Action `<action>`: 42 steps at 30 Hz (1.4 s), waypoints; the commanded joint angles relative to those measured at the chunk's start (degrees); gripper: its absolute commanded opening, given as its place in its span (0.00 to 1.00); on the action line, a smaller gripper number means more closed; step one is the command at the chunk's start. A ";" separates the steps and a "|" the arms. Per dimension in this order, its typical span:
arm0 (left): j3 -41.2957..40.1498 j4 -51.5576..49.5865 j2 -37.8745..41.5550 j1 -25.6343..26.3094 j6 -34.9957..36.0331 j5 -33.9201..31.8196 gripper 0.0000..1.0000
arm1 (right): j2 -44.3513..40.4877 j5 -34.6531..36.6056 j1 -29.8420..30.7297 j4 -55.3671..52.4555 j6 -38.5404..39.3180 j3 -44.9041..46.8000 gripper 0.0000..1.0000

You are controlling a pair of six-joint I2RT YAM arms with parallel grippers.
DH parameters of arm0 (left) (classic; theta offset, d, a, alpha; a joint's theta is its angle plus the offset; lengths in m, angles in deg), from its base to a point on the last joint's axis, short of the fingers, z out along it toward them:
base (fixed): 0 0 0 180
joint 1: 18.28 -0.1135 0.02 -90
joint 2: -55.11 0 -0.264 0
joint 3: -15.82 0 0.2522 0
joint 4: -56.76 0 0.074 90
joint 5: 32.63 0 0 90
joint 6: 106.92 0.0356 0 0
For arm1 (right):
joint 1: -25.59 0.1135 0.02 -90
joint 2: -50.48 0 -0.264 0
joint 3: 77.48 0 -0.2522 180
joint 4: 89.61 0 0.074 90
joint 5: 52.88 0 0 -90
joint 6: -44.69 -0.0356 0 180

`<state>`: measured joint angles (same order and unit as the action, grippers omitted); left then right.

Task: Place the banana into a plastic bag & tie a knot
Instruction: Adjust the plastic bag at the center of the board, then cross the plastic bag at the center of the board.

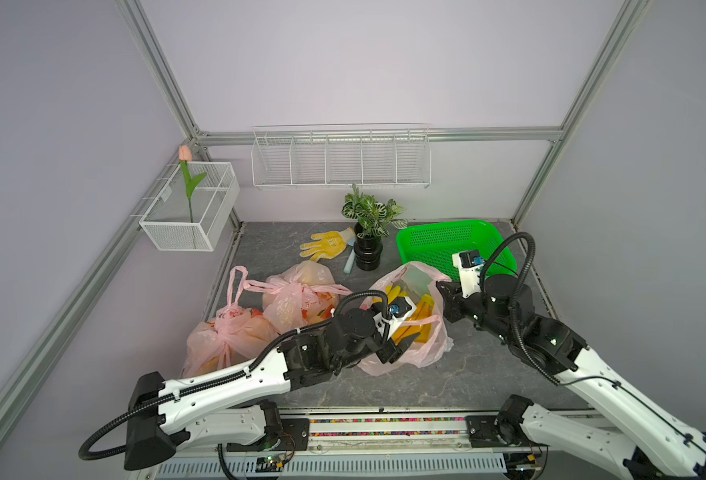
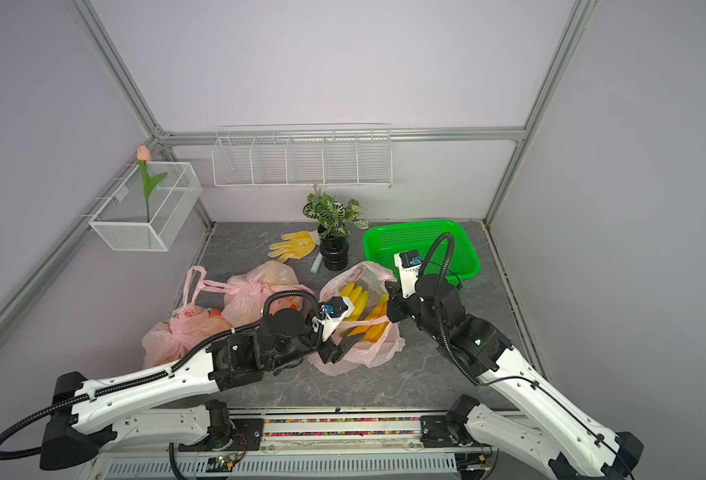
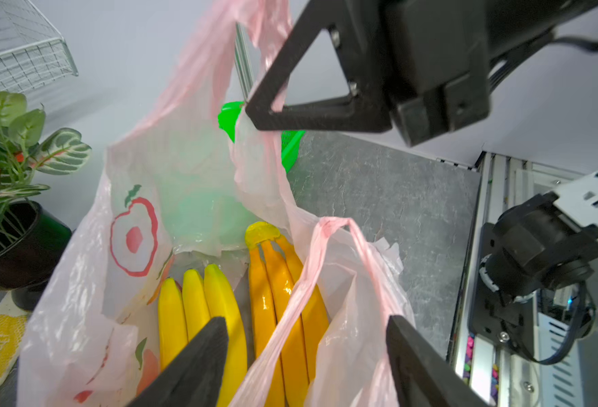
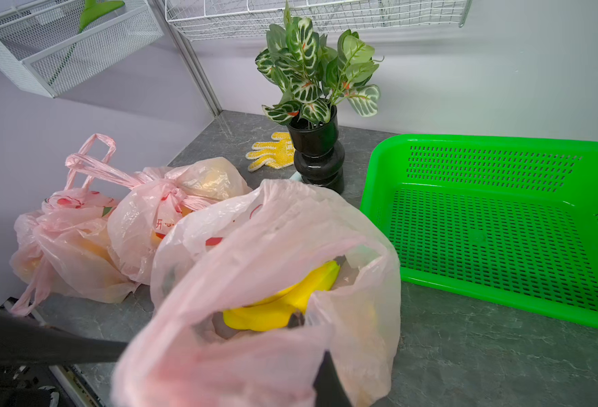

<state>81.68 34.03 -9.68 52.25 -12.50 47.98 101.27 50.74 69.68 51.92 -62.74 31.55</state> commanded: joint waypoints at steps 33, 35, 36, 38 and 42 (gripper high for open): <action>2.83 8.92 -0.52 -16.37 -2.64 1.20 0.00 | -3.93 4.14 -0.92 -5.29 4.91 -2.60 0.07; 3.89 9.65 -0.76 -18.46 -4.10 3.69 0.00 | -3.39 1.51 -0.86 -4.91 7.00 -3.44 0.07; 4.70 10.06 -1.38 -19.51 -4.82 5.33 0.00 | -2.77 -0.29 -0.71 -4.73 8.19 -4.10 0.07; 6.67 9.63 -3.43 -20.59 -5.58 7.82 0.00 | -1.25 -4.07 -0.28 -4.33 10.11 -5.54 0.07; 8.85 9.64 -6.41 -20.85 -6.09 7.61 0.00 | 2.84 -8.50 0.77 -4.81 11.19 -8.43 0.07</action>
<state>88.19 42.62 -14.62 31.70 -16.50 52.44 101.86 47.53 69.79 46.87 -54.55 25.01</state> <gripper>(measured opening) 0.040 0.069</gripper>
